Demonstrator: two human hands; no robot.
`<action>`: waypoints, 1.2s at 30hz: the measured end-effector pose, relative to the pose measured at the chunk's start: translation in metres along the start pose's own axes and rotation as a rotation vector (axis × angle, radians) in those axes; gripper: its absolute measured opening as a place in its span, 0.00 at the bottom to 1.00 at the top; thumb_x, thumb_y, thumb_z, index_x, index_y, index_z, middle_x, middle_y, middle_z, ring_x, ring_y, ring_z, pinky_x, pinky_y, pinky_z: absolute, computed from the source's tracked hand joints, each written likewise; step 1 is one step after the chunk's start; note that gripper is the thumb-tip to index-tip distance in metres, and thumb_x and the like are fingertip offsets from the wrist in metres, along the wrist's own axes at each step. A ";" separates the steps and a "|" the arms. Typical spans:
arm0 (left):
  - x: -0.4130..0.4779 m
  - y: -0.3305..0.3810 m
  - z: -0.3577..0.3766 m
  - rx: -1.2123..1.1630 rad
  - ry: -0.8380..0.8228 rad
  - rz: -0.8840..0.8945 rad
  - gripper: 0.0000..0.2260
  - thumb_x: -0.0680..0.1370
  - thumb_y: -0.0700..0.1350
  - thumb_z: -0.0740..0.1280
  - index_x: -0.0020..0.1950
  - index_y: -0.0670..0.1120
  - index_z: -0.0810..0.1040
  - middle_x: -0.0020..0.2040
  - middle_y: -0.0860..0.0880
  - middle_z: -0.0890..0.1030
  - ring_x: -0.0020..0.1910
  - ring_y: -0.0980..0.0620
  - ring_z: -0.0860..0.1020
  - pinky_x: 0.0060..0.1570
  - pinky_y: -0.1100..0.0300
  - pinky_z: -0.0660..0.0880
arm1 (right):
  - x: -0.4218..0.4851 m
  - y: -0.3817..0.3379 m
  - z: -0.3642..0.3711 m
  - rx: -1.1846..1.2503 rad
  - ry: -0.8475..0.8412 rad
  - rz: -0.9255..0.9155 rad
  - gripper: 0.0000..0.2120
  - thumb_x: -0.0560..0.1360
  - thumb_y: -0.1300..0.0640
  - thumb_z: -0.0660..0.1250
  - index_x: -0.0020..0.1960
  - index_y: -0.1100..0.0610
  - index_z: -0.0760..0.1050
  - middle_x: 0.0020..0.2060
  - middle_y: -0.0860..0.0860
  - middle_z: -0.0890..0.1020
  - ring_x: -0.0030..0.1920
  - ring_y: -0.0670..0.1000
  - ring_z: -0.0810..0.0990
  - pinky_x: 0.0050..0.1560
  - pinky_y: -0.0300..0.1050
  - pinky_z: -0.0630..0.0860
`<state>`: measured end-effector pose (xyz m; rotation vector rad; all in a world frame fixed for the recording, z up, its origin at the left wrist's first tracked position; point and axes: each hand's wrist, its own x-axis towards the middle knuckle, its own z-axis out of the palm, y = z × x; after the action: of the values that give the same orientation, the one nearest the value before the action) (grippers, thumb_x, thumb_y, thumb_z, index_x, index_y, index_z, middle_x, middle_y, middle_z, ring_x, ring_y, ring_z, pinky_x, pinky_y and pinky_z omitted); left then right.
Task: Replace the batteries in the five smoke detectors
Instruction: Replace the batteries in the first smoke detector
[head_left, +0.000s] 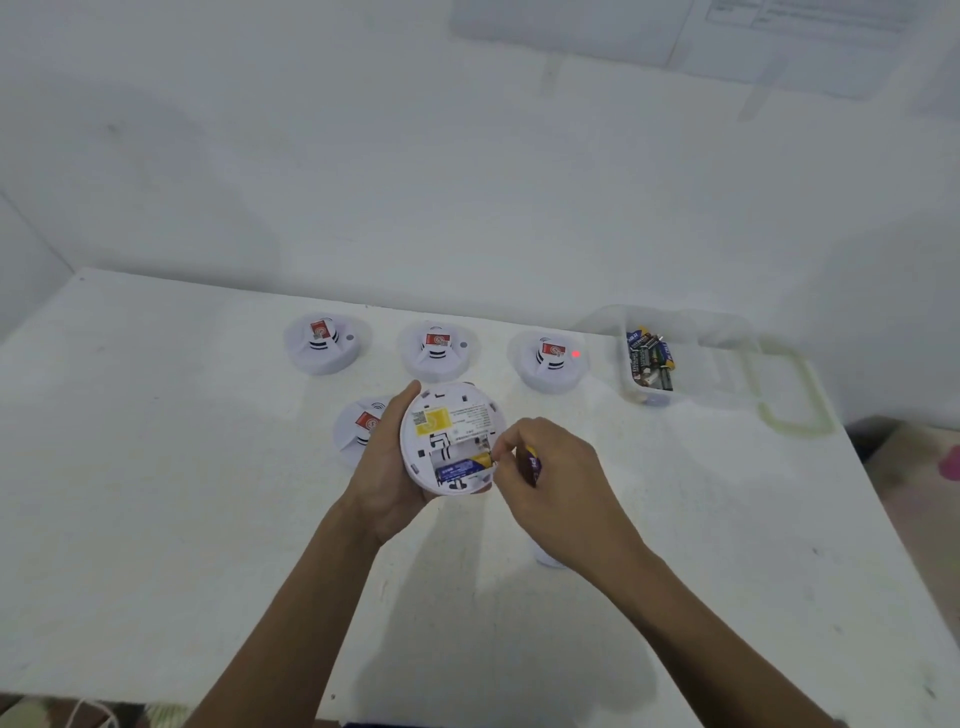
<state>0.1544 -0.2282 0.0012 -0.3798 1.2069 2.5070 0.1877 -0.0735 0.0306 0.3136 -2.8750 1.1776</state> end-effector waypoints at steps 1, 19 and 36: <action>0.001 -0.001 0.000 0.003 0.010 0.027 0.29 0.83 0.51 0.48 0.35 0.51 0.86 0.37 0.48 0.86 0.34 0.51 0.84 0.30 0.58 0.80 | -0.002 -0.001 0.002 -0.017 0.009 0.018 0.03 0.76 0.56 0.66 0.45 0.53 0.73 0.37 0.41 0.73 0.36 0.42 0.74 0.38 0.25 0.69; 0.008 -0.008 -0.005 0.133 0.016 0.252 0.16 0.78 0.52 0.54 0.55 0.47 0.76 0.44 0.50 0.86 0.44 0.52 0.84 0.39 0.60 0.81 | 0.005 -0.018 0.028 0.287 0.143 0.433 0.08 0.75 0.51 0.69 0.51 0.54 0.76 0.43 0.46 0.80 0.39 0.41 0.79 0.33 0.25 0.71; 0.018 -0.020 -0.009 0.186 -0.034 0.179 0.22 0.72 0.60 0.57 0.59 0.51 0.76 0.50 0.51 0.85 0.50 0.51 0.83 0.45 0.61 0.80 | 0.002 -0.021 0.027 0.279 0.210 0.339 0.12 0.75 0.53 0.69 0.51 0.52 0.66 0.47 0.44 0.75 0.40 0.40 0.76 0.36 0.20 0.71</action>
<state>0.1475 -0.2204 -0.0251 -0.1893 1.5055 2.5070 0.1910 -0.1076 0.0258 -0.2930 -2.6467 1.5602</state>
